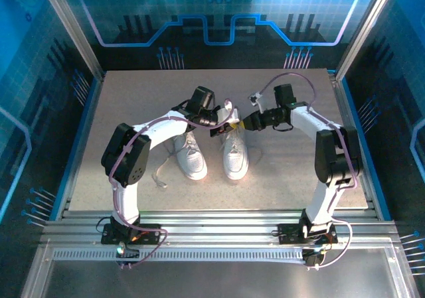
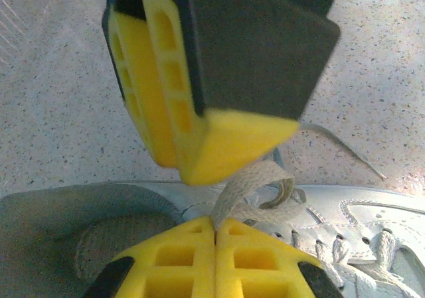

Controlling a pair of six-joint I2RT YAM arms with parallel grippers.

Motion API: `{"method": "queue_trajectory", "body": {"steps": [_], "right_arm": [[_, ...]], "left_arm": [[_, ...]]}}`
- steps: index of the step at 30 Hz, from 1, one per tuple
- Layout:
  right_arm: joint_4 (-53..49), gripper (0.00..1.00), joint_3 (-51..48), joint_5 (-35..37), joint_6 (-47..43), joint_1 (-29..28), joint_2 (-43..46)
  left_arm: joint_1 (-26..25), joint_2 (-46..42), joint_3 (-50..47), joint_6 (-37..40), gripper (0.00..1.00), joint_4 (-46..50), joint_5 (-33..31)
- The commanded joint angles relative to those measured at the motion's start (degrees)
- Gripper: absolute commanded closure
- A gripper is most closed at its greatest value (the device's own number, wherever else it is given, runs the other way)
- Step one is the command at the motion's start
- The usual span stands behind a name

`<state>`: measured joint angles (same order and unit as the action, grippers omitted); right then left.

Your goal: Tie the shoes

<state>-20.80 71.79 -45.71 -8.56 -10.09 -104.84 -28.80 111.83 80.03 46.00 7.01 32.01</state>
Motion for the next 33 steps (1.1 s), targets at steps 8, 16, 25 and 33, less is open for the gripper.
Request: {"method": "queue_trajectory", "body": {"steps": [8,16,25,33], "right_arm": [[1.53,0.73,-0.55,-5.81,-0.06,-1.02,-1.10],[0.02,0.75,1.12,-5.70,-0.67,-1.68,-2.91],[-3.24,0.75,2.74,-5.79,-1.30,-2.57,-4.58],[-3.36,1.00,1.44,-2.81,-0.57,-2.48,-3.30]], "left_arm": [[0.50,0.67,0.08,0.54,1.00,-2.35,4.11],[0.58,0.84,0.10,0.47,1.00,-2.35,4.38],[0.75,1.06,0.01,0.01,1.00,-3.02,4.52],[1.01,1.36,0.19,-0.47,1.00,-3.58,4.79]]}}
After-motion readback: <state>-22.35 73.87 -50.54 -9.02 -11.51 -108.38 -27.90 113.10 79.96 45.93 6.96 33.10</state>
